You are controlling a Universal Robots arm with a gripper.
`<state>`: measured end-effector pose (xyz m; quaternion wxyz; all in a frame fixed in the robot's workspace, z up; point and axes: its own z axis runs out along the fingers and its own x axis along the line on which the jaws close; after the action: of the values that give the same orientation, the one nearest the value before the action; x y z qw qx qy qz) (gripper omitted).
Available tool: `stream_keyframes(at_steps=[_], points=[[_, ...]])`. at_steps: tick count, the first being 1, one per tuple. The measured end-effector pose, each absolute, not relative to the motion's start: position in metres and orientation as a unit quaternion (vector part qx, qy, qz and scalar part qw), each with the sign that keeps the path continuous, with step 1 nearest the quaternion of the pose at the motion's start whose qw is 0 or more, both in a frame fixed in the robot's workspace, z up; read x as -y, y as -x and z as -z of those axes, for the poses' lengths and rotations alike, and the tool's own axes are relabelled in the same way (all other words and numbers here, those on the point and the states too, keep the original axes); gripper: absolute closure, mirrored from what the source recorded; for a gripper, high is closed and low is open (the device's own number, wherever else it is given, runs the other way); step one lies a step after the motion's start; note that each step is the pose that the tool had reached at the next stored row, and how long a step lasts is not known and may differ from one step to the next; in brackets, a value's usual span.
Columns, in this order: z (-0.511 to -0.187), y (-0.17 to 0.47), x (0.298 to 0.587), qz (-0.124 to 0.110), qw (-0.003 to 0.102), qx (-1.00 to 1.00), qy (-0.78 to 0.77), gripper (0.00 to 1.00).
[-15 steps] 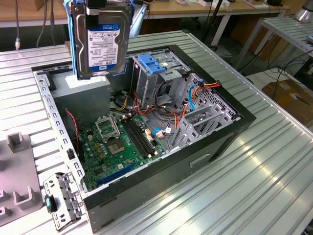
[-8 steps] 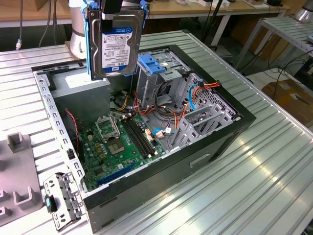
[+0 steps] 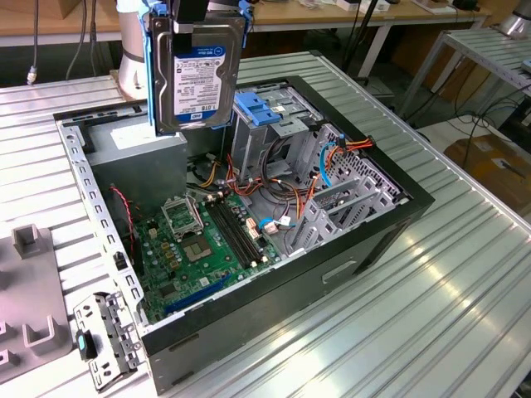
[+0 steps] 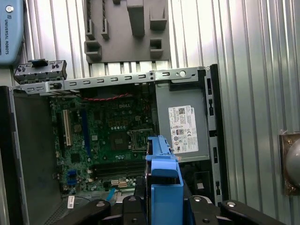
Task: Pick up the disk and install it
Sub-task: 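Insert the disk into the insertion slot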
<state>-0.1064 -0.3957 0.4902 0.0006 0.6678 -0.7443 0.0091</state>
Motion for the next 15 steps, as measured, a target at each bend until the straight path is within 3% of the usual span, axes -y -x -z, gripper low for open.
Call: stream_keyframes(at_steps=[15], points=[[-0.490, 0.106, 0.409, -0.009, 0.001, 0.744, -0.668, 0.64]])
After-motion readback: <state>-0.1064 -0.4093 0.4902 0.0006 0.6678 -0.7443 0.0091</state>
